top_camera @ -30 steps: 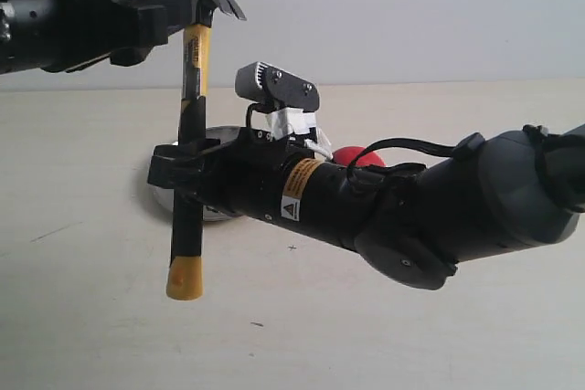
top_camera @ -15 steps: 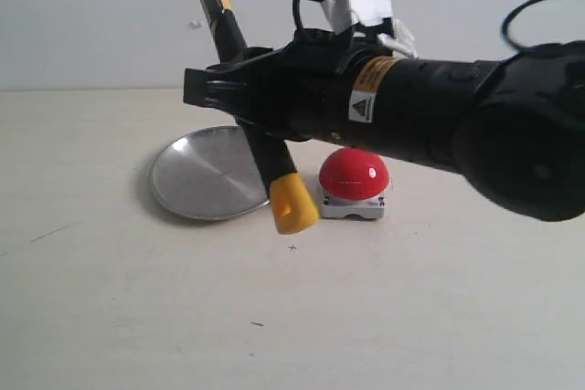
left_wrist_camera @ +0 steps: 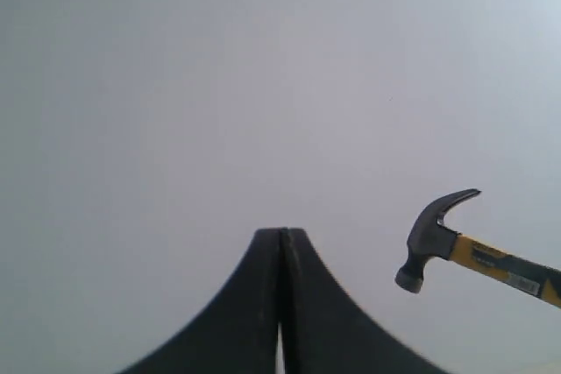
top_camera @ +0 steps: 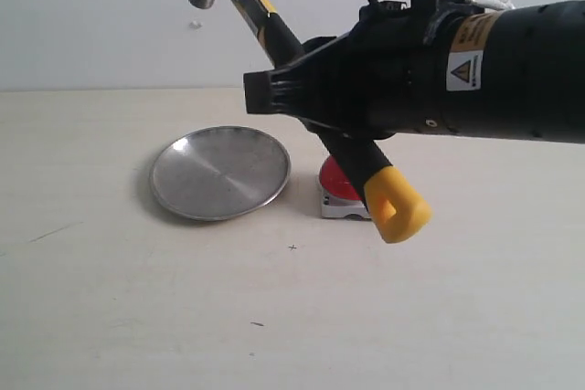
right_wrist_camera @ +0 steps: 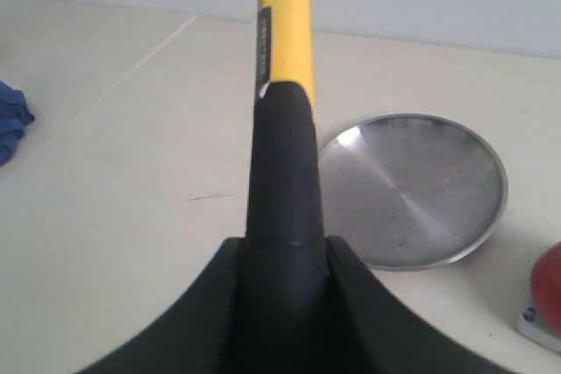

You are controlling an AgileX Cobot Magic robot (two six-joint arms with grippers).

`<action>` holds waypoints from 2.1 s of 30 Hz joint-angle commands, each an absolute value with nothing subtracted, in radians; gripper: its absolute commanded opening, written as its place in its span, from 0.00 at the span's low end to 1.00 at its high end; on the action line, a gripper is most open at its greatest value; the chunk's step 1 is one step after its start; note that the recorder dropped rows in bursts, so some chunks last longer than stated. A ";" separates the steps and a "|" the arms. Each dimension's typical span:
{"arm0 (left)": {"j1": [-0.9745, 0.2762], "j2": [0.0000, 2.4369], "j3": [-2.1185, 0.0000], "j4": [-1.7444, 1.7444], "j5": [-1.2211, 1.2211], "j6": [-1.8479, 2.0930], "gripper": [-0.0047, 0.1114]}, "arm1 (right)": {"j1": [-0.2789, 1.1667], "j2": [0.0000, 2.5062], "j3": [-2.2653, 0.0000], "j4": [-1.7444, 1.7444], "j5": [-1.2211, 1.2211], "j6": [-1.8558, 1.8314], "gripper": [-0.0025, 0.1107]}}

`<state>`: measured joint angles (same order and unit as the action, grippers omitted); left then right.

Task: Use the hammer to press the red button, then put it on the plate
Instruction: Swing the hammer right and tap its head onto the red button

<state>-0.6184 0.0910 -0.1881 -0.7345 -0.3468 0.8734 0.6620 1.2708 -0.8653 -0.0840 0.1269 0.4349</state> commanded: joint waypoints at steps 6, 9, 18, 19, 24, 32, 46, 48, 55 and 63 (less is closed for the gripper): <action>-0.582 0.000 -0.186 -0.709 -0.208 1.026 0.04 | 0.664 1.254 -0.874 -0.109 0.087 0.411 0.02; -0.541 0.000 -0.189 -0.691 -0.181 1.020 0.04 | 0.664 1.254 -0.874 -0.115 0.122 0.391 0.02; -0.475 0.000 -0.191 -0.631 0.257 0.863 0.04 | 0.664 1.254 -0.872 -0.115 0.163 0.368 0.02; -0.475 0.000 -0.181 -0.619 0.308 0.863 0.04 | 0.664 1.254 -0.872 -0.115 0.163 0.368 0.02; -0.475 0.000 -0.119 -0.611 0.256 0.852 0.04 | 0.625 1.254 -0.872 -0.132 0.138 0.417 0.02; -0.475 0.000 0.000 -0.631 0.000 0.663 0.04 | 0.465 1.254 -0.876 -0.145 0.229 0.453 0.02; -0.475 0.000 0.000 -0.727 0.086 0.646 0.04 | 0.464 1.338 -0.764 -0.508 0.256 0.713 0.02; -0.475 0.000 0.000 -0.727 0.086 0.646 0.04 | 0.464 1.365 -0.754 -0.570 0.238 0.783 0.02; -0.475 0.000 0.000 -0.727 0.086 0.650 0.04 | 0.464 1.424 -0.741 -0.645 0.142 0.875 0.02; -0.475 0.000 0.000 -0.727 0.086 0.650 0.04 | 0.464 1.089 -0.824 -0.716 0.333 0.875 0.02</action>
